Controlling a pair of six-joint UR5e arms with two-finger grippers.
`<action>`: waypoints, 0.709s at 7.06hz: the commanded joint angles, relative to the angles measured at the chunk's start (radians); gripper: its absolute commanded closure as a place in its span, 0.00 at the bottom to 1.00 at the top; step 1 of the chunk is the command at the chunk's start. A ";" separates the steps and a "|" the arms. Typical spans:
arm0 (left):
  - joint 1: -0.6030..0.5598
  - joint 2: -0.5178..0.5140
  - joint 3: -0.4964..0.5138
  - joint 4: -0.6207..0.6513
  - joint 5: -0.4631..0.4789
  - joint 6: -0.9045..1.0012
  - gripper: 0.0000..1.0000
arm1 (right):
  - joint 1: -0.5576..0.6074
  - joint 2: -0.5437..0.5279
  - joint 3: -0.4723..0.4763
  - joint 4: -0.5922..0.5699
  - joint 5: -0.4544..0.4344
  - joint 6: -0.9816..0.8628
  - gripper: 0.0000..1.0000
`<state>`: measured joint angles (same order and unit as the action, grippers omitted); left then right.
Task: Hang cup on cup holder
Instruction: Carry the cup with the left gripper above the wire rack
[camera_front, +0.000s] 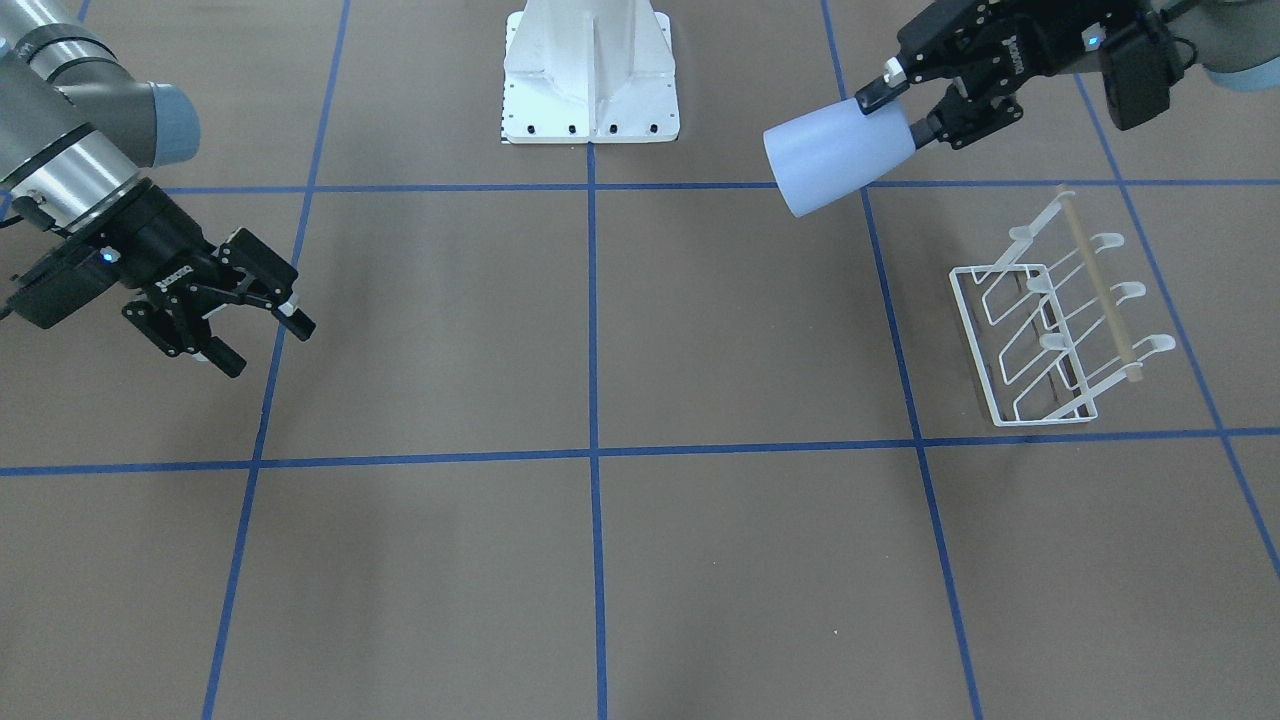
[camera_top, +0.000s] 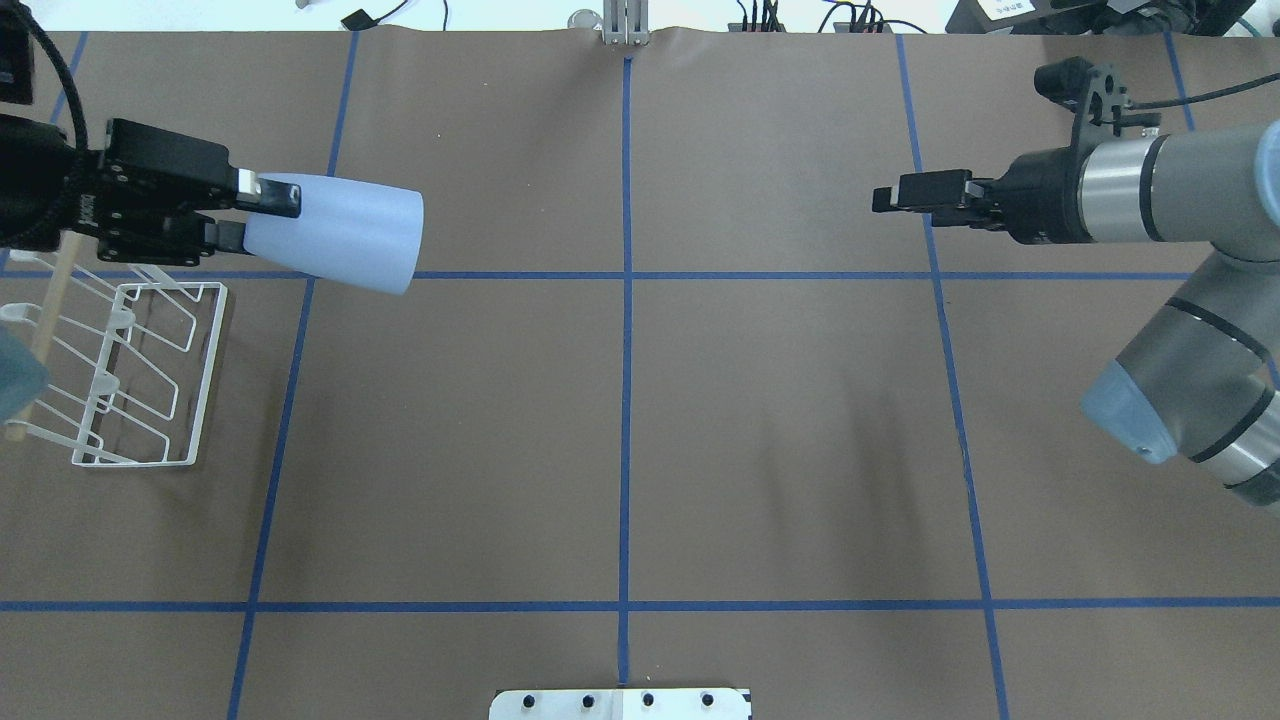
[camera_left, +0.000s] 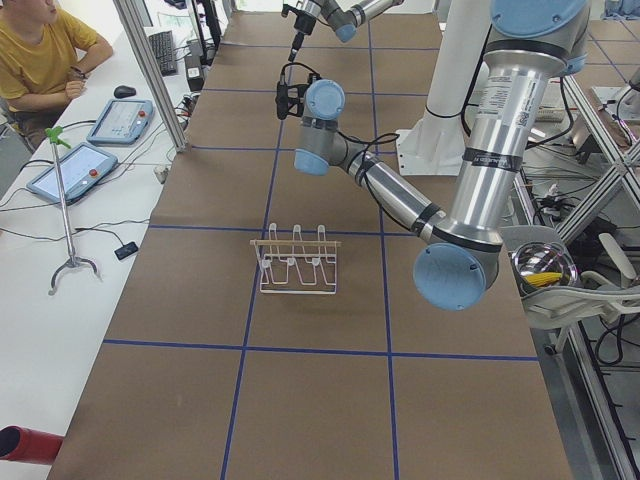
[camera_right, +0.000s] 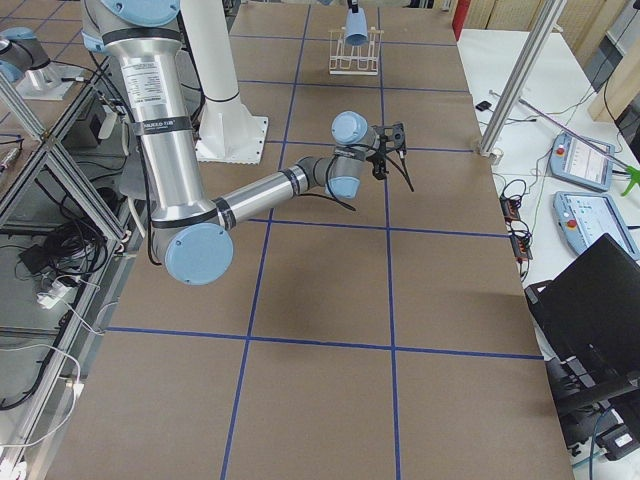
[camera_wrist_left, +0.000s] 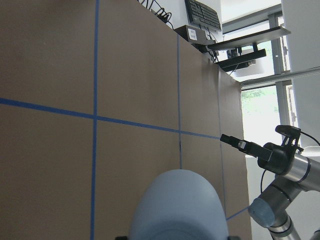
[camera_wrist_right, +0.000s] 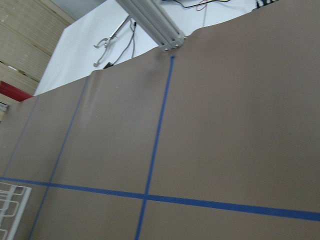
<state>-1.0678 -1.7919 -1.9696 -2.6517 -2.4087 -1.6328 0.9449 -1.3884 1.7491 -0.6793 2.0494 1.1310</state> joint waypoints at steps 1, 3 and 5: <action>-0.082 0.009 -0.009 0.173 -0.024 0.199 1.00 | 0.084 -0.076 0.000 -0.220 0.005 -0.303 0.00; -0.136 0.055 -0.035 0.351 -0.023 0.449 1.00 | 0.161 -0.101 0.001 -0.435 0.006 -0.603 0.00; -0.153 0.109 -0.086 0.531 -0.007 0.667 1.00 | 0.274 -0.098 0.006 -0.654 0.078 -0.858 0.00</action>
<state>-1.2096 -1.7160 -2.0273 -2.2309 -2.4244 -1.1046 1.1467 -1.4868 1.7533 -1.1973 2.0818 0.4432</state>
